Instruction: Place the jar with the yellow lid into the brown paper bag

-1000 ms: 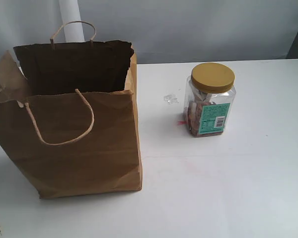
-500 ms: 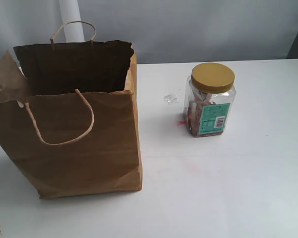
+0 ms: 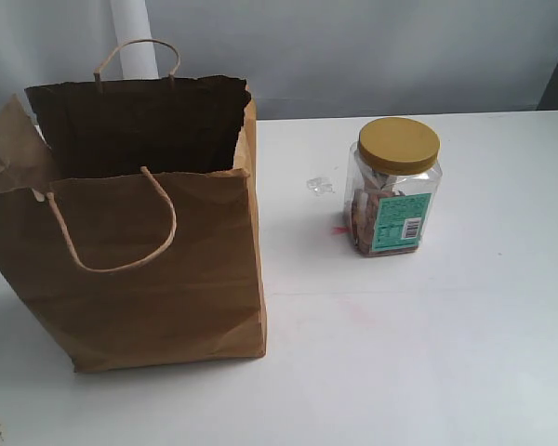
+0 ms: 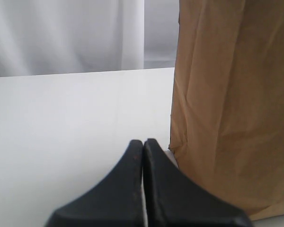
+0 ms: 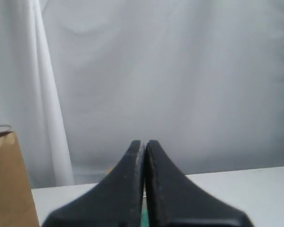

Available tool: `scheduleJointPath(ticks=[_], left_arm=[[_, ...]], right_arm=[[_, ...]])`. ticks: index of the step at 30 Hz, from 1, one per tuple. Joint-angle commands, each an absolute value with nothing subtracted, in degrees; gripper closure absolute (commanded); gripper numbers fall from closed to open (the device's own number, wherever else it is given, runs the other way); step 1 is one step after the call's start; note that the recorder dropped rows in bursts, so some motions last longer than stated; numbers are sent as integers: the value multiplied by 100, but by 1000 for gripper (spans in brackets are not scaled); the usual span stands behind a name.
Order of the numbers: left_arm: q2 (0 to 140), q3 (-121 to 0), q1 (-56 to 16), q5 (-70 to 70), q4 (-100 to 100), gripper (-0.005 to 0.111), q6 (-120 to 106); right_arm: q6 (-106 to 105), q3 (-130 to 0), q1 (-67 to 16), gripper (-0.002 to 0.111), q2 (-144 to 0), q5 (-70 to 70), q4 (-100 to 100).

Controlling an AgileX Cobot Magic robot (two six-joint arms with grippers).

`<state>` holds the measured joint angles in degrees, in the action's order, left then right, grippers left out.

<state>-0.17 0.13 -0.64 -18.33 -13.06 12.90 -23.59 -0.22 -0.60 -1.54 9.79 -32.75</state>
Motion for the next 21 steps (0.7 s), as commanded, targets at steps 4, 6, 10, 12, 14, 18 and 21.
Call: scheduleJointPath(ticks=[4,6,10,12,14,18,21], left_arm=[[0,0,-92,-1779,-1285,106,1312],[0,0,-92,-1779,-1285,106,1312],[0,0,-92,-1779,-1285,106,1312],[0,0,-92,-1779,-1285,106,1312],[0,0,-92,-1779,-1285,106,1312],[0,0,-92,-1779,-1285,106,1312],[0,0,-92,-1779,-1285,106,1312]], right_arm=[[-2267,-202,-27,108,-113,429,-3430],[-2267,-462,-27,108,-113,73,-3238],[-2267,-1886,-27,108,-957,-1881,-2285],[-2171,-2632,-27,108,-1775,-3064,-1879],[-2024,-3195,-27,108,-2617,-3781,-1868],[-1657,-3654,-27,108,-3680,-4228,-1950],[-1327,-4209,-27,108,-4706,-4284,-1717]])
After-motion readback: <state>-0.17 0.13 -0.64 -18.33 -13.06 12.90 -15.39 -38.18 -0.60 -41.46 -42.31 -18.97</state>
